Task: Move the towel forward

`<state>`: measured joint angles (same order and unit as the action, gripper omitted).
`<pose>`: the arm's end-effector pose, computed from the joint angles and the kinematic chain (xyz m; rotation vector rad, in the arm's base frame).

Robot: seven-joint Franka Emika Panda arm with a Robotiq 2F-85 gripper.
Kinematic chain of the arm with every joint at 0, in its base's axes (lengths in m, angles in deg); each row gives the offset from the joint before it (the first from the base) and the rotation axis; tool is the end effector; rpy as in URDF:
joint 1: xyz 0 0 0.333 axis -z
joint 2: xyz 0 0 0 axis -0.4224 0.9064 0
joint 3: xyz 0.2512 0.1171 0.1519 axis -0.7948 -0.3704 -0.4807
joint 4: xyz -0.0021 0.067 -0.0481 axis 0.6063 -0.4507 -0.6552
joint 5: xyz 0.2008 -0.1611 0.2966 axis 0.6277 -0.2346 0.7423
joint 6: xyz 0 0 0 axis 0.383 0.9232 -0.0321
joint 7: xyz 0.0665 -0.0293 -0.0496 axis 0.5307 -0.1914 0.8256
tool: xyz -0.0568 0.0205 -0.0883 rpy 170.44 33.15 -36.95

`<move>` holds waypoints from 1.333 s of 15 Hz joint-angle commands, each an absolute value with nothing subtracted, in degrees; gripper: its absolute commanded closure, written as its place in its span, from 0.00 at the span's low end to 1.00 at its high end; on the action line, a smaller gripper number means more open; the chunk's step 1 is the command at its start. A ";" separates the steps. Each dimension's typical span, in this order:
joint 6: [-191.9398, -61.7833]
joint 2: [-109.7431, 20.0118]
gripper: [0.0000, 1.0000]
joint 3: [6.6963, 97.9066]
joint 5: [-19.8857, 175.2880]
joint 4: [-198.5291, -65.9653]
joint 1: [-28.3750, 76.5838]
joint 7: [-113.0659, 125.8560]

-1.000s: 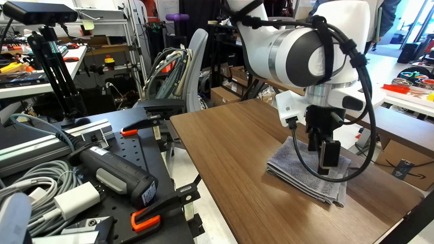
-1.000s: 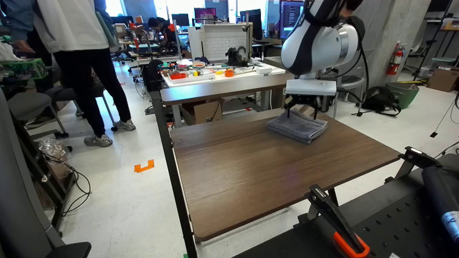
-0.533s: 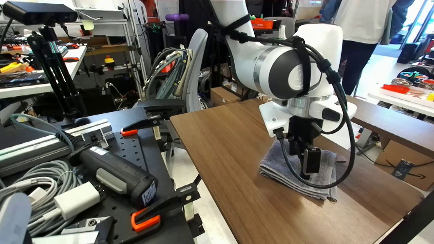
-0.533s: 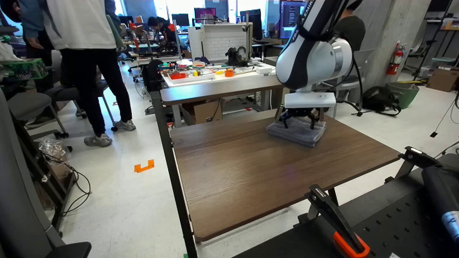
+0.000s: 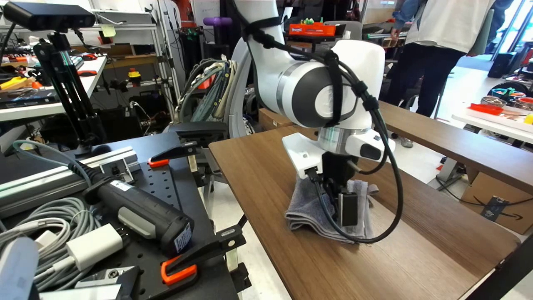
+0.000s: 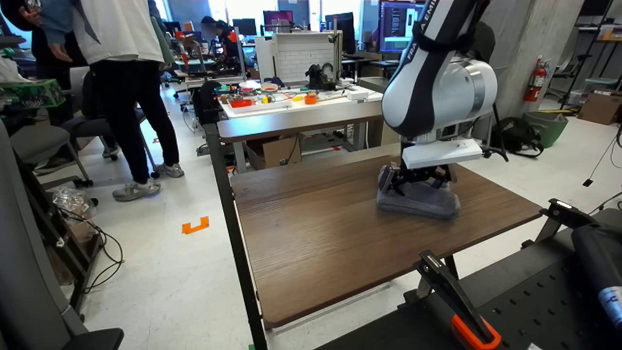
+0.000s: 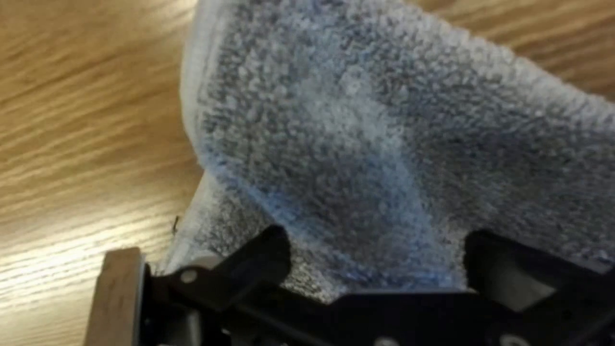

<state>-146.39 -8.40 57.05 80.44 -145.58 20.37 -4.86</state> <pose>0.5985 -0.0446 0.0221 2.9779 -0.4346 -0.0866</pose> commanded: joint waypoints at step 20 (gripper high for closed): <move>-147.05 -33.10 0.00 61.01 72.18 -172.04 8.30 -7.39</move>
<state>-146.38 -26.50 60.03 76.64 -165.53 10.96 -6.08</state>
